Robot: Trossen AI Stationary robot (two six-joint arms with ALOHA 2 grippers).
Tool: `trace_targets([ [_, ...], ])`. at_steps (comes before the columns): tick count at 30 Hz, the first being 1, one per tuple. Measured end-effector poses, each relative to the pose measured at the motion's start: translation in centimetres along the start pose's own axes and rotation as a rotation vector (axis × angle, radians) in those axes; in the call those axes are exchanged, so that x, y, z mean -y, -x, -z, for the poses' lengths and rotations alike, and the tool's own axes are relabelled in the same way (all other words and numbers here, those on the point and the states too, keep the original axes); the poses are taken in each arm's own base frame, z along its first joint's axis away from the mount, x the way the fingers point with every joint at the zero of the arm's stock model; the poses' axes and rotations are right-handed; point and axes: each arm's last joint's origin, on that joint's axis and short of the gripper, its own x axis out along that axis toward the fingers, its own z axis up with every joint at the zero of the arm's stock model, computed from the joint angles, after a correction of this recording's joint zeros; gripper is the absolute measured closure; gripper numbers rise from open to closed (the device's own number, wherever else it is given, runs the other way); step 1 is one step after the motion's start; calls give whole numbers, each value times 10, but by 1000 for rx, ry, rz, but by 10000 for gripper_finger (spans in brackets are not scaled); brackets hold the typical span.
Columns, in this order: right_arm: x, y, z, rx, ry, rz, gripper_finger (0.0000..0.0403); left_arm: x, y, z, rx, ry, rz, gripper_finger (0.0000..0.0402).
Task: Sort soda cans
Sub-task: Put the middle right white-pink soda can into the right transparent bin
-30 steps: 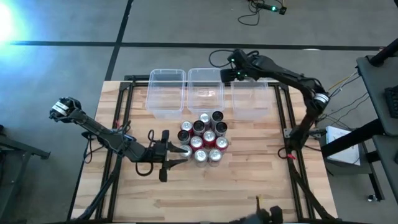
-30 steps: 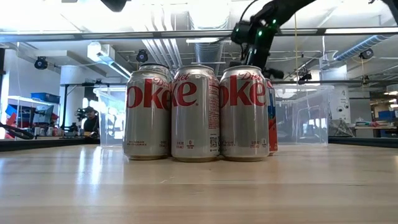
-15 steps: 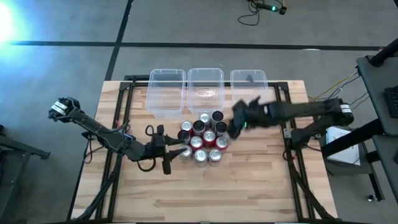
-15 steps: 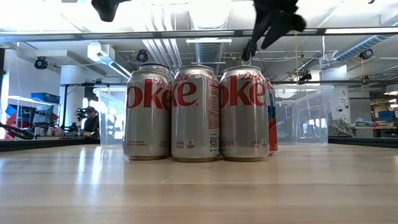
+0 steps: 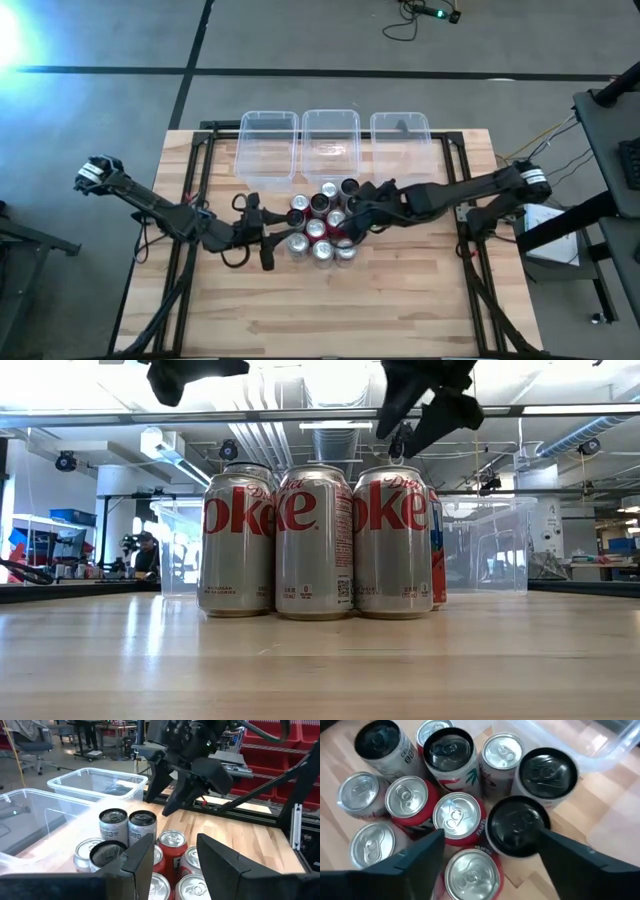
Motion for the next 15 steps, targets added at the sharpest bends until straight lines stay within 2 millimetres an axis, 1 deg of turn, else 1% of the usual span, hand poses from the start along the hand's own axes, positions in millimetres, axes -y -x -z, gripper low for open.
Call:
trace_targets([
  [4,0,-17,-6,-25,-50,50,47,-2,1,0,11,-1,3,267],
  [7,3,-27,-12,-40,-61,85,38,-5,3,3,18,-1,3,267],
  [10,4,-30,-16,-46,-52,101,39,-10,5,4,35,15,-4,267],
  [15,7,-26,-20,-66,-35,109,39,-16,7,6,36,16,-13,267],
])
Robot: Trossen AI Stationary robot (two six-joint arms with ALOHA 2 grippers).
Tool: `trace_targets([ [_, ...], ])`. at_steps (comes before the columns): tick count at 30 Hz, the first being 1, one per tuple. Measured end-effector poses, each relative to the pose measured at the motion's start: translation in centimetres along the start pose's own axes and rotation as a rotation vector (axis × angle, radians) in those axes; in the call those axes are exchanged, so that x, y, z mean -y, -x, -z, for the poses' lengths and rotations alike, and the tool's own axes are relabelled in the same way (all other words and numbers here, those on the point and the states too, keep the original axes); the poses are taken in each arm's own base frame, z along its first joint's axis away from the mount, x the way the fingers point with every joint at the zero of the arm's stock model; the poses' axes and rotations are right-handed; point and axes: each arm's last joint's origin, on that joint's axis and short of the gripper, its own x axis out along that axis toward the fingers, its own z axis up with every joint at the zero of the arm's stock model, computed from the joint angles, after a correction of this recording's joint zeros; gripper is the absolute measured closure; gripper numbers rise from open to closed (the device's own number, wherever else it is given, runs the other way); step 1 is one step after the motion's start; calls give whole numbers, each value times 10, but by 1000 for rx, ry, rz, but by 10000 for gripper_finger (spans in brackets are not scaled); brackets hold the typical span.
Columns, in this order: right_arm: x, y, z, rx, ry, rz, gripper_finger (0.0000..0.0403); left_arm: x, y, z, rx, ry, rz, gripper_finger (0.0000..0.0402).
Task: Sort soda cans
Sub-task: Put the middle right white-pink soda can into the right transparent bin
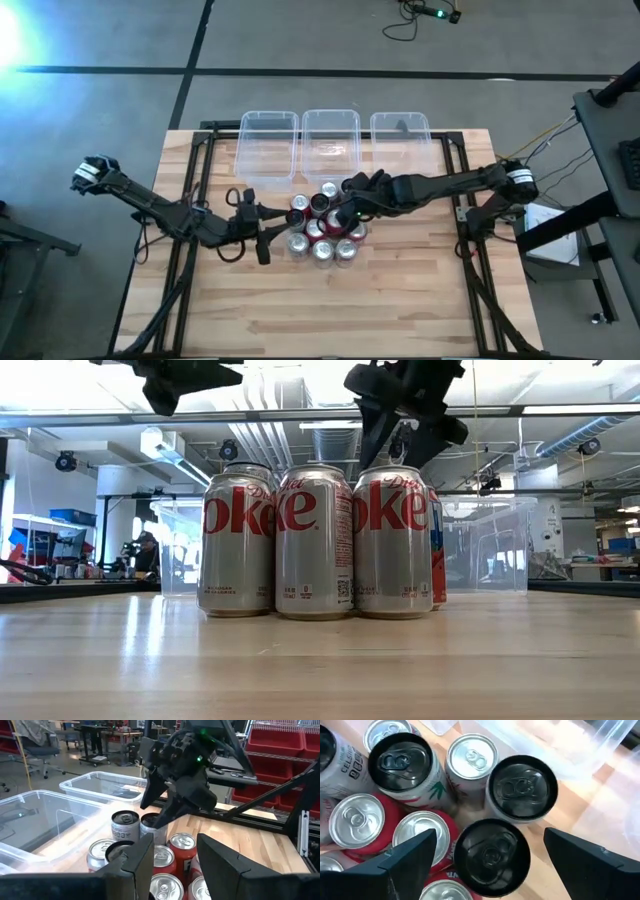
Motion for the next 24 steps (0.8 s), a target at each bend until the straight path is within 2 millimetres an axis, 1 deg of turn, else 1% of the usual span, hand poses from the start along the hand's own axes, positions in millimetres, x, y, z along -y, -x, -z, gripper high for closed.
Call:
trace_targets([
  [5,4,-4,1,-72,-7,-8,39,0,-1,1,-5,-21,-3,267],
  [10,6,-21,-1,-154,-25,-16,39,-1,-4,3,-9,-27,-14,267],
  [17,13,-29,-7,-170,-52,0,43,-1,-5,4,-16,-36,-16,267],
  [20,14,-29,-8,-170,-58,-1,64,-1,-5,4,-16,-37,-16,267],
  [24,14,-29,-8,-200,-63,-28,111,-1,-5,4,-16,-37,-16,267],
])
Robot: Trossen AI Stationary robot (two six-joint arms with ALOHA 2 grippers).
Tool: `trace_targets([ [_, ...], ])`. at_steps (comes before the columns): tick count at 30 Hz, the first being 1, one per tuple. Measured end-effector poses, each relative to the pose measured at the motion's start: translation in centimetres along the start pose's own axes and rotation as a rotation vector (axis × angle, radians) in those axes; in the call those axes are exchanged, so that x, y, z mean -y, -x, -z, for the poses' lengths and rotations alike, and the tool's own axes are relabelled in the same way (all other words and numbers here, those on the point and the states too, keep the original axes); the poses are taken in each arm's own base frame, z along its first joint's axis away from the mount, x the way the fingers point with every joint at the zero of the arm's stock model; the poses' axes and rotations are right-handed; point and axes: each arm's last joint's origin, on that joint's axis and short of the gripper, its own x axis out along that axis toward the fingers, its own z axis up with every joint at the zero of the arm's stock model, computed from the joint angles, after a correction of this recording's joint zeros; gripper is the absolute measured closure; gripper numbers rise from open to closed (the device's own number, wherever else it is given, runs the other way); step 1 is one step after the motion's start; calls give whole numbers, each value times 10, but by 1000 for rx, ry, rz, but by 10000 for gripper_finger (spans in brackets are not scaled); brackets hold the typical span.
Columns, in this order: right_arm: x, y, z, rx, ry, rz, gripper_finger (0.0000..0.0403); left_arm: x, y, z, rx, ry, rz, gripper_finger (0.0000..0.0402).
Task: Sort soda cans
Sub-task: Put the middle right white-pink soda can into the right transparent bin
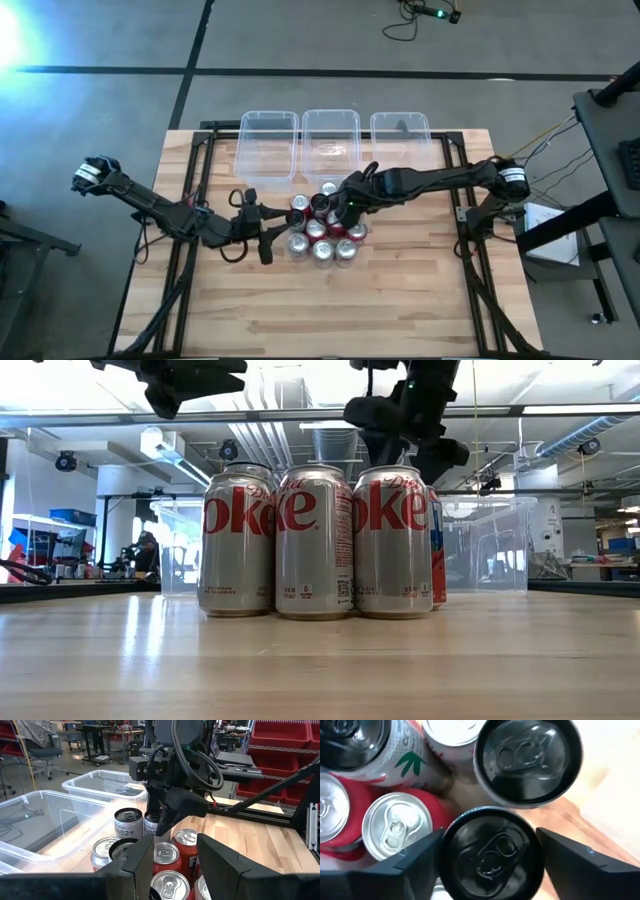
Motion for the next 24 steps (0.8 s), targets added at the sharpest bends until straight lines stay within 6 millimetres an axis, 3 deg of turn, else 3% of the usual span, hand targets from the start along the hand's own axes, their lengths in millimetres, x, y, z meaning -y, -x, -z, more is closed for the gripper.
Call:
trace_targets([
  [6,0,-1,1,-19,11,-14,150,0,0,0,0,0,0,267],
  [15,0,-3,3,-74,25,-28,82,0,0,0,0,0,0,267],
  [24,0,-2,3,-63,27,-17,151,0,0,0,-1,-1,0,267],
])
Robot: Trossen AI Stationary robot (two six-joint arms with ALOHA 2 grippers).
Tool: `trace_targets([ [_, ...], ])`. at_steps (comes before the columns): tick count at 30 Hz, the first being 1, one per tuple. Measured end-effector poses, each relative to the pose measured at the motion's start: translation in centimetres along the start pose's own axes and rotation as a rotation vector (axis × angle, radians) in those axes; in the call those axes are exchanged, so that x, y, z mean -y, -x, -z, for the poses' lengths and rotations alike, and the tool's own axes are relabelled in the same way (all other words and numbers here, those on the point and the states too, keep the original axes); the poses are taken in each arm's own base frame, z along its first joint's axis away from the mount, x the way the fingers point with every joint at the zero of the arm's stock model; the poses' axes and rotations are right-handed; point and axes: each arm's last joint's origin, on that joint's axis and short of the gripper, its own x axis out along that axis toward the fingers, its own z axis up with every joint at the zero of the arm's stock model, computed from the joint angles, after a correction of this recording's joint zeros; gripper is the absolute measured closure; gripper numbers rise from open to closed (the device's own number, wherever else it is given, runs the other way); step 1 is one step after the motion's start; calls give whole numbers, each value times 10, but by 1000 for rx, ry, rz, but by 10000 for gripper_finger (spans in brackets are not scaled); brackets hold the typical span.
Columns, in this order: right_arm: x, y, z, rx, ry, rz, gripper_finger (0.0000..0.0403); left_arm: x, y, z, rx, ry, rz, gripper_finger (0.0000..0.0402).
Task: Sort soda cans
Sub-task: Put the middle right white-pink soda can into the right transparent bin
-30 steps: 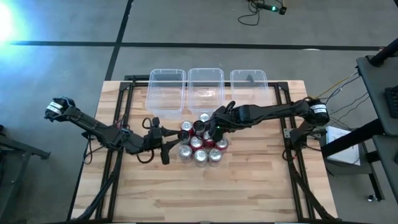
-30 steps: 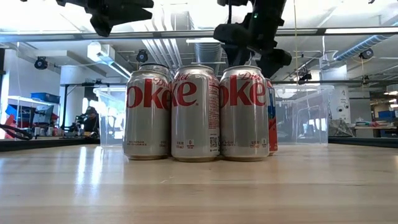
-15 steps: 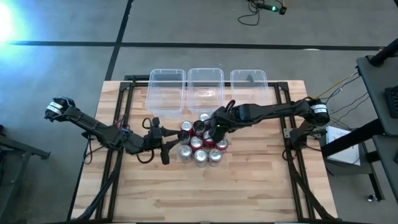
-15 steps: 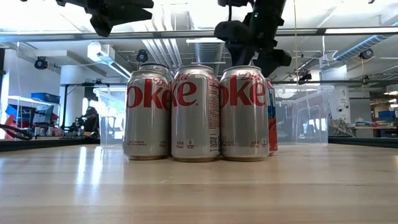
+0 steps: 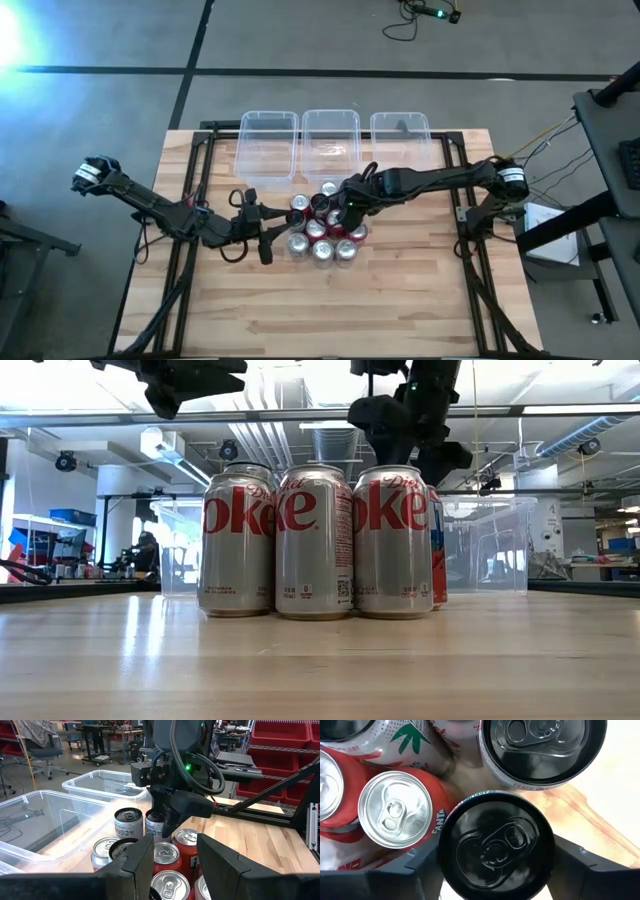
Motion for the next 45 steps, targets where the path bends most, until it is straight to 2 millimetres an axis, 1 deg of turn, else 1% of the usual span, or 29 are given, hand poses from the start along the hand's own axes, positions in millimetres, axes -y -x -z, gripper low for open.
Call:
trace_targets([
  [4,0,0,0,1,19,-1,155,0,0,0,0,0,0,267],
  [7,-2,10,2,-10,48,7,153,0,0,0,-4,-6,-1,267],
  [14,-9,60,0,9,115,-19,154,-1,1,1,-14,-16,-2,267],
  [23,-8,134,-13,135,179,-147,154,-1,1,1,-19,-20,-3,267],
  [28,1,176,-19,205,207,-188,150,-2,0,2,-21,-22,-7,267],
  [30,8,190,-20,244,200,-147,150,-1,0,2,-23,-23,-7,267],
  [32,16,199,-22,283,197,-72,152,-1,0,3,-23,-24,-7,267],
  [35,35,205,-26,325,169,79,151,-1,0,2,-21,-22,-8,267],
  [38,57,200,-38,306,110,165,149,-1,0,2,-19,-20,-7,267],
  [40,70,191,-49,277,75,190,150,-1,0,2,-19,-20,-8,267],
  [45,110,161,-71,149,1,246,150,-1,0,2,-23,-17,8,267],
])
